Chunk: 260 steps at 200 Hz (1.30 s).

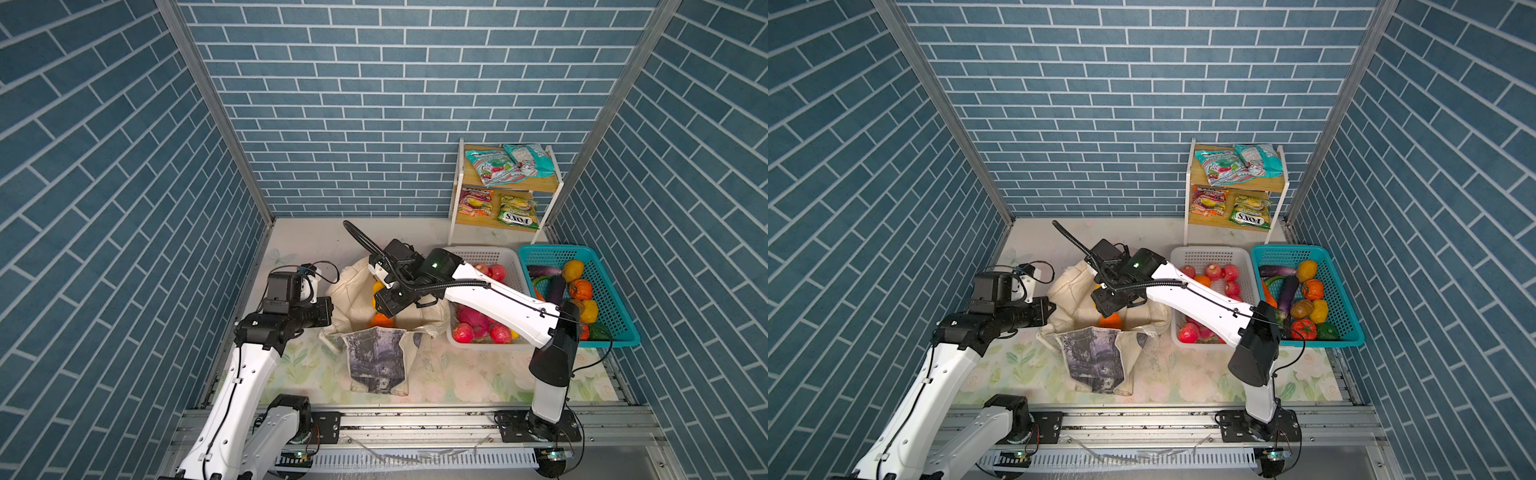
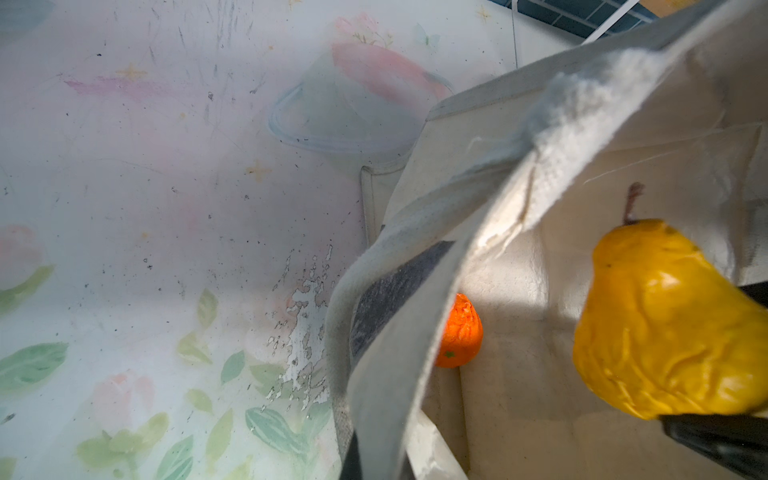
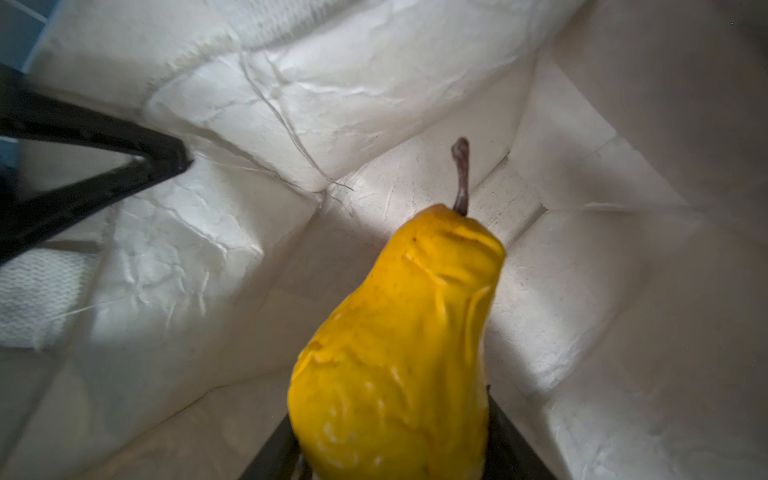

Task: Place the food into the grocery bag and tie it
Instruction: 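Carry the yellow pear into the bag with the right gripper, then open the right gripper to drop the pear beside the orange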

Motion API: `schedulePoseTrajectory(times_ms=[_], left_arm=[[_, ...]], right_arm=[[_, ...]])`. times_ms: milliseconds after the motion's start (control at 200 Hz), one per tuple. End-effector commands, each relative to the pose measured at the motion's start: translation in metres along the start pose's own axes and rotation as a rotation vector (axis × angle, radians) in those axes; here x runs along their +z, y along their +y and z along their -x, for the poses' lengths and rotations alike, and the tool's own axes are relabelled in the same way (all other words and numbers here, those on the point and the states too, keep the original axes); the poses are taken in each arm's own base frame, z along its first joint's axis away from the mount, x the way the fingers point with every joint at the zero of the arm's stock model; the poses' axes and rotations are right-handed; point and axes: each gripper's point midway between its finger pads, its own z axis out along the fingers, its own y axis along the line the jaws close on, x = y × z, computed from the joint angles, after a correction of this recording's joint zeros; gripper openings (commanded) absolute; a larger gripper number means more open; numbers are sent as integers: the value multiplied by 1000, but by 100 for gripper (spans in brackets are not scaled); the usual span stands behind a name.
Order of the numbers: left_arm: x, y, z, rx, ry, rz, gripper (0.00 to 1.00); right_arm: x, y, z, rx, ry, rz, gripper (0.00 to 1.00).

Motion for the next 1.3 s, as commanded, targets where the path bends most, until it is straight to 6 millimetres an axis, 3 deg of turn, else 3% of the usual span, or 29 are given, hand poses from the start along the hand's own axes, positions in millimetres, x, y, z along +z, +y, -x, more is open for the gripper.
schedulePoseTrajectory(times_ms=[0, 625, 1050, 1295], left_arm=[[-1, 1, 0, 6, -16, 0, 0], [-2, 0, 1, 10, -20, -5, 0], [-2, 0, 1, 9, -23, -5, 0], [-2, 0, 1, 10, -23, -7, 0]], right_arm=[[6, 1, -1, -37, 26, 14, 55], [56, -28, -26, -12, 141, -48, 57], [90, -37, -35, -81, 129, -64, 67], [93, -42, -33, -106, 112, -94, 76]])
